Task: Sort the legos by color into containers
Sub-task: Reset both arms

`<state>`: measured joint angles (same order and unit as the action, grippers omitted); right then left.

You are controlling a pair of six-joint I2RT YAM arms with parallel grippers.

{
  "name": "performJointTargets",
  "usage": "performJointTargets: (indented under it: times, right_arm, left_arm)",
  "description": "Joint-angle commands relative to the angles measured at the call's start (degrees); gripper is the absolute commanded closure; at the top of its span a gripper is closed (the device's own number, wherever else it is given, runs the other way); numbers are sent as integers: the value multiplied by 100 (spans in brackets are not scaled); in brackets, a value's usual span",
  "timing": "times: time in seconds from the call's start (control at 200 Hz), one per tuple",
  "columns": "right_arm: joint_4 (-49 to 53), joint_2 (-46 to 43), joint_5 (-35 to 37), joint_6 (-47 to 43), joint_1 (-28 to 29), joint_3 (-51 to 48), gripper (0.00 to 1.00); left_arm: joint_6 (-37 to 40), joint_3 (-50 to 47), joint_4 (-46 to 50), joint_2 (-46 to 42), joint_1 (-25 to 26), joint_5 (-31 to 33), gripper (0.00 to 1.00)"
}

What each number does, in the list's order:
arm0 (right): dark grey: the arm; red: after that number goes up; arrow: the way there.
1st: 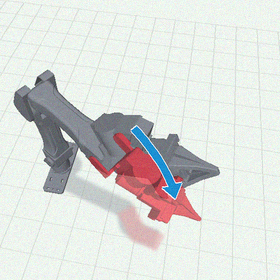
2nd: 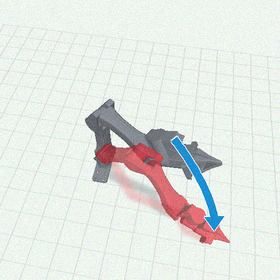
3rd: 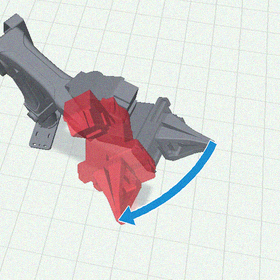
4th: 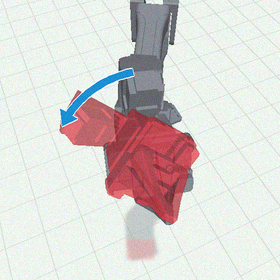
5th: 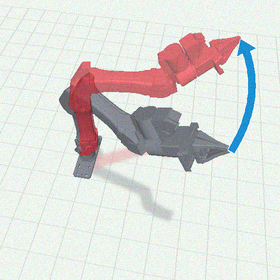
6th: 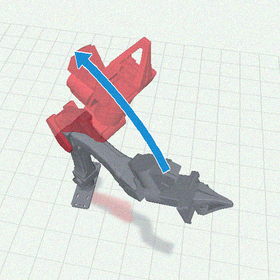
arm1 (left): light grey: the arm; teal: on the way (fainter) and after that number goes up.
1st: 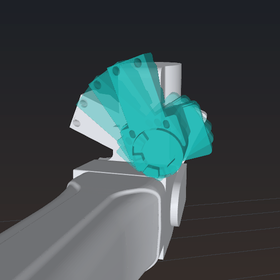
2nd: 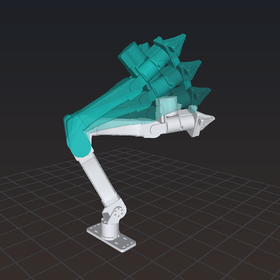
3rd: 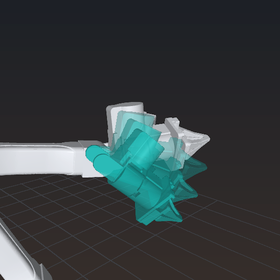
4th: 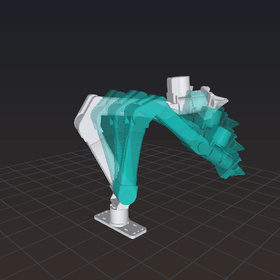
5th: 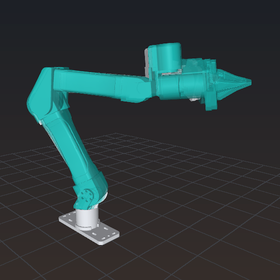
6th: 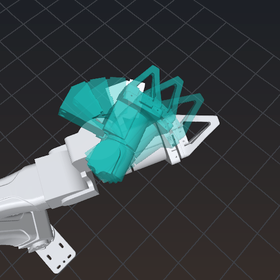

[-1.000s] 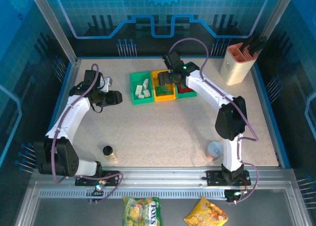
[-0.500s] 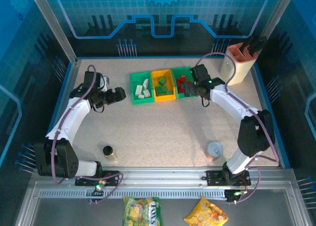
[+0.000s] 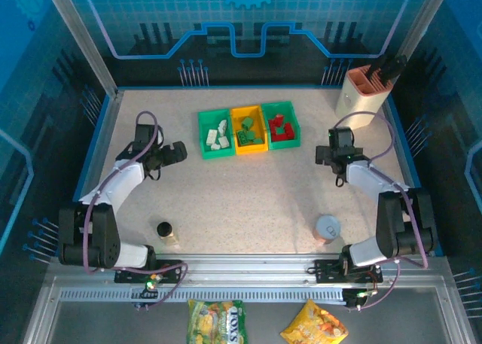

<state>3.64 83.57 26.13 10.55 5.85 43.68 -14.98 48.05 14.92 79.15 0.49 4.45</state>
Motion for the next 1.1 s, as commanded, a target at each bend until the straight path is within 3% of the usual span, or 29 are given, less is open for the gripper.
performJointTargets:
  times: [0.0,0.08,0.315,0.44,0.575,0.73,0.85,1.096]
  right_arm:
    - [-1745,-70,-151,-254,-75,-470,0]
    - [-2677,-60,-457,-401,-86,-895,0]
    - [-3941,-24,-1068,-716,-157,-1516,0]
    - [-4885,138,-1245,-787,-172,-1919,0]
    - [-4931,187,-1406,-823,-178,-1950,0]
    - [-5692,425,-1605,-956,-166,-2234,0]
    - [-5528,424,-1506,-947,-145,-2149,0]
    - [-5538,428,-1495,-945,-140,-2148,0]
  left_arm:
    - [489,-406,-1261,31,-14,516,1]
    - [1016,-819,-2134,37,27,452,1]
    - [1564,-1895,-4605,291,17,-28,1]
    - [1622,-1905,-4877,386,12,-429,1]
    - [1621,-2097,-5619,691,-70,-627,1]
    - [1625,-2306,-5962,713,-172,-976,1]
    - [1584,-2714,-7084,1031,-187,-896,1]
    - [1568,-2602,-6739,962,-163,-675,1]
